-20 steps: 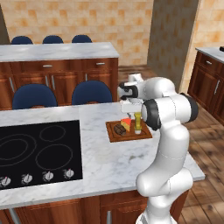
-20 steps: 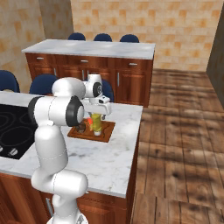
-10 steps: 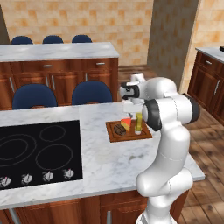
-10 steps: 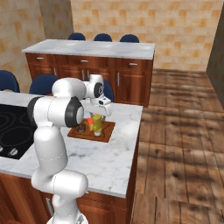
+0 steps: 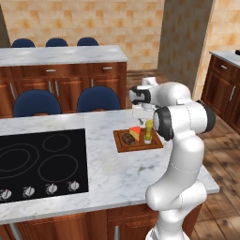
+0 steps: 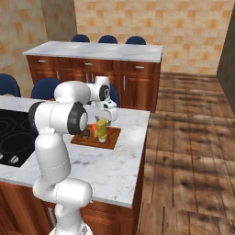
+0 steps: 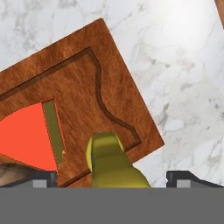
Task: Retrieve the reheated potato from the microwave, then place the potato, cheese, and condiment on the cutting board.
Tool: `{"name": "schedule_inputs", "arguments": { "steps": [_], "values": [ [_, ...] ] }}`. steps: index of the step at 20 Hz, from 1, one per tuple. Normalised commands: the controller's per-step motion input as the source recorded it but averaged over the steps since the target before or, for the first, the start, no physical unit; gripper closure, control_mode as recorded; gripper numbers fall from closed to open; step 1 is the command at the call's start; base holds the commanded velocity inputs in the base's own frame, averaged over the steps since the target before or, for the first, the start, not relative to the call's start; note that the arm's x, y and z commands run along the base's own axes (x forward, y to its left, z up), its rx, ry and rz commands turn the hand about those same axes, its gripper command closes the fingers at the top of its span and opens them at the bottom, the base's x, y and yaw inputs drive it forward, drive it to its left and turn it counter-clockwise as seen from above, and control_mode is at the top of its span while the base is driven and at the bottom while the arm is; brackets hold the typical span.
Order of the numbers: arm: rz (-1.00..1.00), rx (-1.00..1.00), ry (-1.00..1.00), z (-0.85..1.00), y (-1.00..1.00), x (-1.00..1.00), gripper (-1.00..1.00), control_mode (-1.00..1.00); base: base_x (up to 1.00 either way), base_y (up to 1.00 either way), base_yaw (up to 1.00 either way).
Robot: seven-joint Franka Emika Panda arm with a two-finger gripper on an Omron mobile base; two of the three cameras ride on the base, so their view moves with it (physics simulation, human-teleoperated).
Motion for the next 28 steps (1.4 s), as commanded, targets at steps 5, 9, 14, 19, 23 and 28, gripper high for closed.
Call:
{"name": "schedule_inputs", "arguments": {
  "steps": [5, 9, 14, 19, 23, 28],
  "values": [
    [-0.08, -0.01, 0.0, 0.22, -0.07, 0.0, -1.0, -1.0, 0.0, 0.0, 0.0],
    [-0.06, -0.03, 0.0, 0.34, -0.09, -0.03, -1.0, -1.0, 0.0, 0.0, 0.0],
    [0.0, -0.01, -0.03, 0.26, -0.05, -0.38, -1.0, -1.0, 0.0, 0.0, 0.0],
    [0.01, 0.0, -0.12, 0.18, 0.0, -0.64, -1.0, -1.0, 0.0, 0.0, 0.0],
    [0.06, 0.0, -0.16, 0.21, 0.0, -0.7, -1.0, -1.0, 0.0, 0.0, 0.0],
    [0.06, 0.0, -0.13, 0.12, 0.05, -0.77, -1.0, -1.0, 0.0, 0.0, 0.0]
  ]
}}
